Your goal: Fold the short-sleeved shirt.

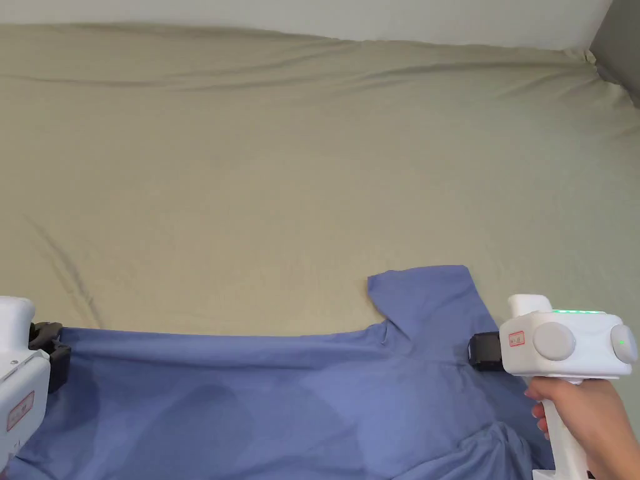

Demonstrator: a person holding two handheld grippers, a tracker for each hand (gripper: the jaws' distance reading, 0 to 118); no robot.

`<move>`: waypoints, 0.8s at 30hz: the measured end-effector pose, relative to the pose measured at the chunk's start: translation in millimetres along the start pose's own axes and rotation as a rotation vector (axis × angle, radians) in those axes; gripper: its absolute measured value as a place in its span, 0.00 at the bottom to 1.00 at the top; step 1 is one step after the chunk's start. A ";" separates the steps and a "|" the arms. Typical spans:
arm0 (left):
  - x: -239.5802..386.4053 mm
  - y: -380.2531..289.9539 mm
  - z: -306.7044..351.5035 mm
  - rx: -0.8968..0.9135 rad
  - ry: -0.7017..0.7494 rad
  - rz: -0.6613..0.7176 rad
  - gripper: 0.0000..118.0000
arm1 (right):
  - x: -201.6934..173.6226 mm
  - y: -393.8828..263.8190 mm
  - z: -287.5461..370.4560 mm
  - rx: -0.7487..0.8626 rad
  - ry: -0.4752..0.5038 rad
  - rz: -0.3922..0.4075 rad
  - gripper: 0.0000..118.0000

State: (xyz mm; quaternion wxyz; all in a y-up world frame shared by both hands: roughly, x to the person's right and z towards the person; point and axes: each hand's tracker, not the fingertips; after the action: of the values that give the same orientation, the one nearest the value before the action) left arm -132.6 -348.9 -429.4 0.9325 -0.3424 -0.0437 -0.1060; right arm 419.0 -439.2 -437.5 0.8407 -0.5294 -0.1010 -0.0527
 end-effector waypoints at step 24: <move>-35.5 -31.5 111.4 -0.019 0.010 0.017 0.01 | 0.4 -45.9 197.3 0.085 0.097 0.282 0.01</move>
State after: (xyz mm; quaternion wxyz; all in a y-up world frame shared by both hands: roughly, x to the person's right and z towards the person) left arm -175.3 -294.1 -330.2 0.9303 -0.3511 -0.0351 -0.1000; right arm 387.9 -281.4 -314.3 0.8653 -0.4991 0.0131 0.0447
